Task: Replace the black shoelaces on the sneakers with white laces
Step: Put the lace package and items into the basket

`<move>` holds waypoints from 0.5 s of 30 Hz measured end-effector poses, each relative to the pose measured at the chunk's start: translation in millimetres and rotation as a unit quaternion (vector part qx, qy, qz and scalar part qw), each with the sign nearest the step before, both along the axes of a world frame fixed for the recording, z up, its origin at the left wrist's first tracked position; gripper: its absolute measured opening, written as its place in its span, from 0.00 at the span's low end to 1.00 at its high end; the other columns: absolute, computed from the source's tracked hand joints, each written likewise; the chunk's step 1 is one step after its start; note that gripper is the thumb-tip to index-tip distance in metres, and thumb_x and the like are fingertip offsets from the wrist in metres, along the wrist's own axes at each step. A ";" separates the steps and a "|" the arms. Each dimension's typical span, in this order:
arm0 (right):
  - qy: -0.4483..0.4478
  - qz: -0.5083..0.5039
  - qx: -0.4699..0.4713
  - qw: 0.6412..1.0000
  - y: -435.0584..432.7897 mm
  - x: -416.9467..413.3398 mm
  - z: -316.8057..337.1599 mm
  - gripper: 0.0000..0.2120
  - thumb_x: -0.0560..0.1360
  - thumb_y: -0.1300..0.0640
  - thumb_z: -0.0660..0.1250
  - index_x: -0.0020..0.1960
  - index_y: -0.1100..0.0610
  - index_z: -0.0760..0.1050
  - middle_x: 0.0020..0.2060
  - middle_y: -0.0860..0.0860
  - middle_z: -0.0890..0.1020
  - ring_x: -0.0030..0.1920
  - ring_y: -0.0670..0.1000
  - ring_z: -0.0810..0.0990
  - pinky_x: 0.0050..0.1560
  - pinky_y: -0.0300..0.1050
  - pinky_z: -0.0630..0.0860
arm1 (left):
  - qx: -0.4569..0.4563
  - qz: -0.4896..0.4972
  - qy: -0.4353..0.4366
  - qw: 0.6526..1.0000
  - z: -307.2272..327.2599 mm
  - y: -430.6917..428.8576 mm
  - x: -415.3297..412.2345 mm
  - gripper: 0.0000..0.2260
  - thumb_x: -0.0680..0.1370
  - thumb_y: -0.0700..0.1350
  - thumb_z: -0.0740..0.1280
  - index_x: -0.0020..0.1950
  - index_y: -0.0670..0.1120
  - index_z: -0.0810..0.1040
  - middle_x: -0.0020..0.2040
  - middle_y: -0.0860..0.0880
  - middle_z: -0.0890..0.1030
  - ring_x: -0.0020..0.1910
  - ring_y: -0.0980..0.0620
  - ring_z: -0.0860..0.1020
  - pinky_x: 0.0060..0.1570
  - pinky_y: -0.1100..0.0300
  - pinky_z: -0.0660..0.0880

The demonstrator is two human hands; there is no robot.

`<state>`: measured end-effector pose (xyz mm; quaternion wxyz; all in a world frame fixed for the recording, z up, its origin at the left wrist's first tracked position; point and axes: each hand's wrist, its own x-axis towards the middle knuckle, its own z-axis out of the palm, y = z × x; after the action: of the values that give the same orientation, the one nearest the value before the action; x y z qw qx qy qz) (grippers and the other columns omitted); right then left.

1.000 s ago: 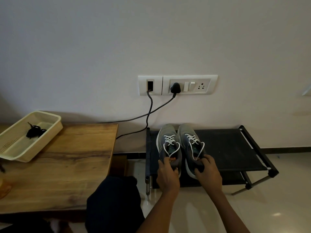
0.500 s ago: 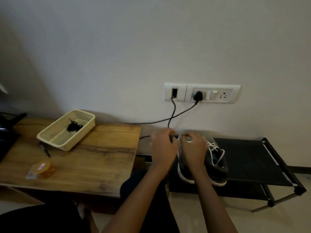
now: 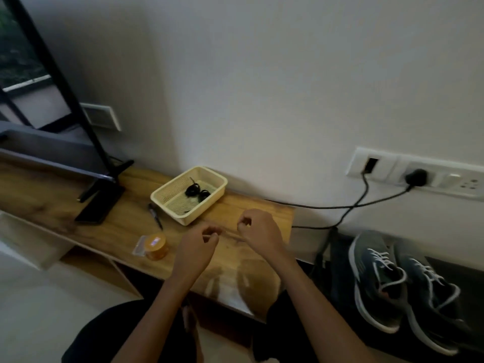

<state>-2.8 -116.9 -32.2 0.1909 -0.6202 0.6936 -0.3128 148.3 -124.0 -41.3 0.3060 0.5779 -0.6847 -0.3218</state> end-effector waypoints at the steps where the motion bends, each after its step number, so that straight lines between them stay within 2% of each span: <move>1: 0.017 0.025 0.018 0.999 -8.1 7.7 -6.0 0.08 0.73 0.60 0.63 0.43 0.58 0.81 0.41 0.51 0.82 0.43 0.50 0.78 0.42 0.46 0.75 | 0.005 0.027 0.008 1.000 -7.8 -3.0 12.2 0.08 0.77 0.38 0.64 0.46 0.51 0.79 0.45 0.55 0.81 0.47 0.56 0.78 0.43 0.66 0.71; 3: 0.037 0.065 0.052 0.996 -25.0 19.6 -17.8 0.08 0.73 0.59 0.64 0.45 0.58 0.82 0.45 0.52 0.82 0.46 0.50 0.77 0.46 0.47 0.76 | 0.018 0.085 0.012 0.996 -19.3 -11.6 34.1 0.08 0.77 0.38 0.64 0.46 0.51 0.78 0.46 0.54 0.81 0.46 0.57 0.78 0.43 0.65 0.71; 6: 0.042 0.110 0.075 0.990 -50.4 34.0 -26.3 0.08 0.73 0.61 0.64 0.48 0.60 0.81 0.48 0.54 0.80 0.48 0.50 0.75 0.48 0.45 0.73 | 0.042 0.128 -0.019 0.991 -21.2 -30.4 60.7 0.07 0.78 0.41 0.64 0.47 0.52 0.79 0.48 0.54 0.80 0.38 0.62 0.75 0.35 0.71 0.67; 9: 0.083 0.138 0.066 0.985 -73.6 52.2 -32.0 0.09 0.74 0.61 0.63 0.51 0.59 0.80 0.51 0.55 0.78 0.53 0.53 0.75 0.49 0.45 0.72 | 0.067 0.119 -0.032 0.990 -14.7 -49.1 86.9 0.08 0.78 0.42 0.65 0.45 0.56 0.78 0.48 0.54 0.78 0.40 0.59 0.75 0.39 0.65 0.70; 12: 0.149 0.146 0.025 0.978 -90.0 75.5 -43.0 0.12 0.76 0.60 0.61 0.57 0.59 0.77 0.53 0.55 0.74 0.56 0.53 0.72 0.46 0.46 0.72 | 0.081 0.128 -0.039 0.988 -13.5 -57.4 109.5 0.07 0.77 0.42 0.65 0.53 0.49 0.79 0.52 0.52 0.78 0.45 0.57 0.74 0.42 0.63 0.68; 15: 0.203 0.124 -0.011 0.971 -102.8 101.3 -53.0 0.15 0.77 0.56 0.59 0.63 0.58 0.73 0.57 0.55 0.72 0.58 0.54 0.70 0.46 0.45 0.70 | 0.101 0.133 -0.020 0.986 -15.0 -60.6 124.3 0.08 0.77 0.41 0.66 0.55 0.47 0.79 0.55 0.50 0.79 0.52 0.55 0.75 0.49 0.61 0.68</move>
<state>98.5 -219.6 -85.2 0.0767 -0.7542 0.6319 -0.1611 272.6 -184.6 -56.3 0.2727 0.6982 -0.5714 -0.3341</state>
